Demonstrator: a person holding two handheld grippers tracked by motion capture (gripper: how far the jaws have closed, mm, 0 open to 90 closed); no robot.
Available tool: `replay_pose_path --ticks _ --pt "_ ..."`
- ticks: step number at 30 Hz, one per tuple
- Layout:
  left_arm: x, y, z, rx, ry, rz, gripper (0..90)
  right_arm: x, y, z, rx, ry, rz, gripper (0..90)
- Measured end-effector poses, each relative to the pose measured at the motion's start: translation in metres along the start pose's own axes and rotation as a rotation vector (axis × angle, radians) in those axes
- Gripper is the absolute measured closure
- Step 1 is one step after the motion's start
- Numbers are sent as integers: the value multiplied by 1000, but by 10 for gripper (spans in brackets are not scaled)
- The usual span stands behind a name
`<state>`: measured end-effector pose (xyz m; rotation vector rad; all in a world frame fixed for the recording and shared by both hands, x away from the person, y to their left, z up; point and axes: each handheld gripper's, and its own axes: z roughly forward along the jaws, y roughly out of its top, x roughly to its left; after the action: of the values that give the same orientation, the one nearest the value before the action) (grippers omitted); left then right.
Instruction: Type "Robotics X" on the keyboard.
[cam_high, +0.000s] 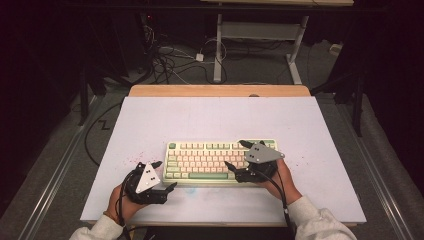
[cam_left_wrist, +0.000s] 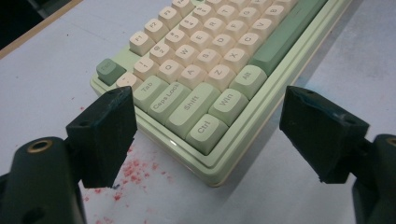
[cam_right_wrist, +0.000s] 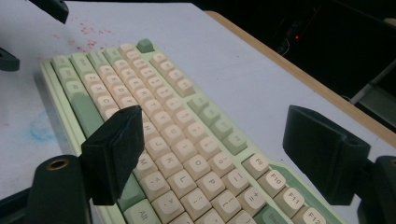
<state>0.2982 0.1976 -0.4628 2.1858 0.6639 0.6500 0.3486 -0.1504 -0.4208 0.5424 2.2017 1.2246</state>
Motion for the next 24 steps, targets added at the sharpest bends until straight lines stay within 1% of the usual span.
replay_pose_path --ticks 7,9,10,12,15,17,20,23,24 --pt "0 2 -1 -8 4 -18 193 1 -5 -14 -8 -8 -14 215" --pt "1 3 -2 -23 -8 -28 211 1 -8 -18 -8 -7 -10 215" --pt "2 3 -2 -31 -3 -23 211 1 -9 -20 -9 -7 -9 215" --pt "1 4 -2 -28 3 -21 211 2 -11 -25 -15 -11 -11 215" --pt "1 5 -1 -31 -4 -21 211 2 -15 -30 -13 -15 -17 217" --pt "1 5 -1 -36 -17 -27 220 2 -18 -33 -5 -17 -15 217" --pt "3 5 -2 -41 -44 -50 284 2 -21 -38 -1 -18 -17 217" --pt "4 6 -2 -38 -51 -48 358 2 -24 -42 3 -21 -12 218" --pt "4 6 -1 -37 -49 -49 404 2 -25 -43 4 -22 -10 218"
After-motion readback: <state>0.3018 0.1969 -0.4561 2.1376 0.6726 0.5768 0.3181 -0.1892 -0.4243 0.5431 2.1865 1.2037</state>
